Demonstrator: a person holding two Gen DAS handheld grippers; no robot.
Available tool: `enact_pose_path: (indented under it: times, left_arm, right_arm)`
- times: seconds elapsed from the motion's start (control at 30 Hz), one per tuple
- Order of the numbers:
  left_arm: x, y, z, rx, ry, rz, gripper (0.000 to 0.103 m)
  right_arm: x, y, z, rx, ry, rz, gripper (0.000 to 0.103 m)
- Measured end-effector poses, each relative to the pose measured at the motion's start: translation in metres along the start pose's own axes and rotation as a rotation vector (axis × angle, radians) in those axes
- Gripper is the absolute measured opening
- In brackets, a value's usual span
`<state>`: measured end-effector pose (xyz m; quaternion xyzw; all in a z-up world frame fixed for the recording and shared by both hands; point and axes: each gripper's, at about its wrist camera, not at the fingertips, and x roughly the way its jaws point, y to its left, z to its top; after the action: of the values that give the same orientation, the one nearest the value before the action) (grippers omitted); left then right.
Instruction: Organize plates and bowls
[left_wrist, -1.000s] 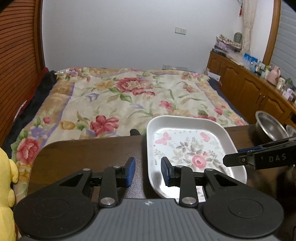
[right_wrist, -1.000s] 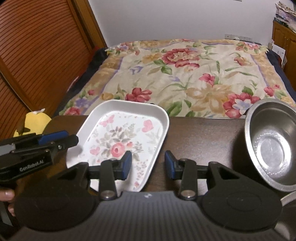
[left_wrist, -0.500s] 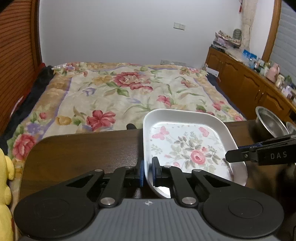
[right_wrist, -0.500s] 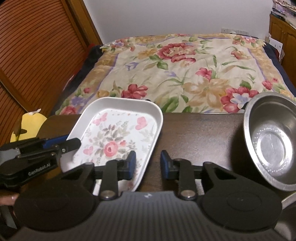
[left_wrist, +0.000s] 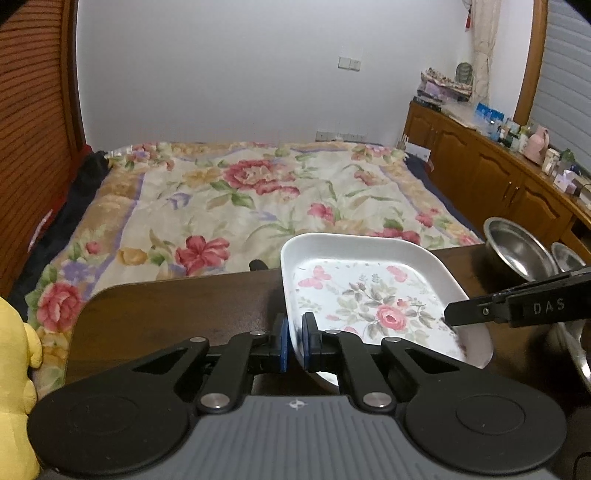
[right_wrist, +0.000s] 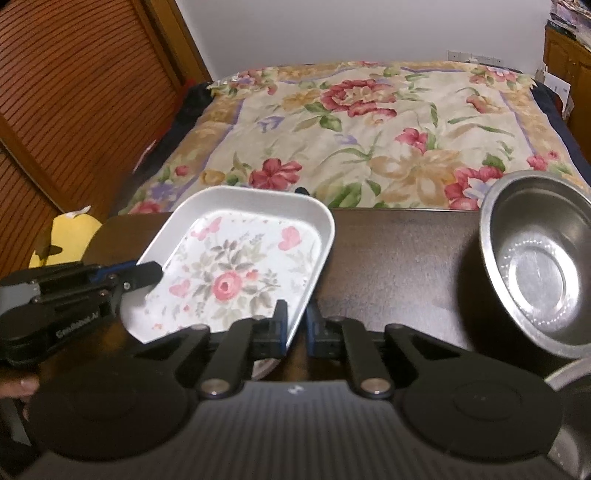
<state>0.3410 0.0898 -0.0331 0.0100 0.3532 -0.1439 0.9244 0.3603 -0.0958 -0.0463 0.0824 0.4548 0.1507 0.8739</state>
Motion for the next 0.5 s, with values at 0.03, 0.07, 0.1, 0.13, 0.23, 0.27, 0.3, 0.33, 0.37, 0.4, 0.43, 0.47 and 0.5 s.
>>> enact_pose_path:
  times: [0.03,0.07,0.1,0.13,0.23,0.27,0.3,0.33,0.37,0.4,0.43,0.47,0.5]
  left_arm:
    - [-0.005,-0.002,0.000,0.003,-0.006,0.002,0.009]
    - [-0.010,-0.003,0.001,0.006,-0.013,0.004,0.009]
    - [-0.015,-0.005,0.001,0.010,-0.020,0.007,0.009]
    - [-0.019,-0.007,0.002,0.012,-0.026,0.009,0.009]
    - [-0.034,-0.012,0.003,0.019,-0.047,0.014,0.009]
    - [-0.039,-0.013,0.003,0.021,-0.052,0.015,0.009]
    - [-0.043,-0.015,0.002,0.021,-0.056,0.015,0.009]
    - [-0.048,-0.017,0.002,0.024,-0.062,0.016,0.009]
    - [-0.053,-0.019,0.001,0.026,-0.067,0.017,0.010]
    - [-0.057,-0.021,-0.001,0.028,-0.072,0.015,0.010]
    - [-0.062,-0.023,-0.002,0.026,-0.075,0.014,0.010]
    - [-0.066,-0.025,-0.004,0.025,-0.079,0.012,0.010]
    - [-0.070,-0.027,-0.006,0.025,-0.084,0.012,0.010]
  right_arm:
    - [-0.003,-0.001,-0.001,0.007,-0.004,0.011,0.012]
    - [-0.007,-0.001,-0.001,0.009,-0.011,0.018,0.012]
    - [-0.011,0.000,-0.002,0.010,-0.020,0.025,0.012]
    - [-0.014,0.000,-0.002,0.012,-0.027,0.033,0.012]
    - [-0.028,0.002,-0.004,0.016,-0.052,0.050,0.012]
    - [-0.032,0.003,-0.005,0.015,-0.060,0.054,0.012]
    - [-0.037,0.003,-0.007,0.014,-0.069,0.059,0.012]
    - [-0.040,0.003,-0.007,0.014,-0.076,0.063,0.012]
    - [-0.044,0.004,-0.009,0.012,-0.085,0.068,0.012]
    - [-0.049,0.004,-0.010,0.011,-0.091,0.072,0.012]
    - [-0.051,0.003,-0.011,0.010,-0.095,0.075,0.012]
    - [-0.055,0.004,-0.012,0.009,-0.101,0.078,0.012]
    - [-0.058,0.004,-0.014,0.008,-0.107,0.080,0.012]
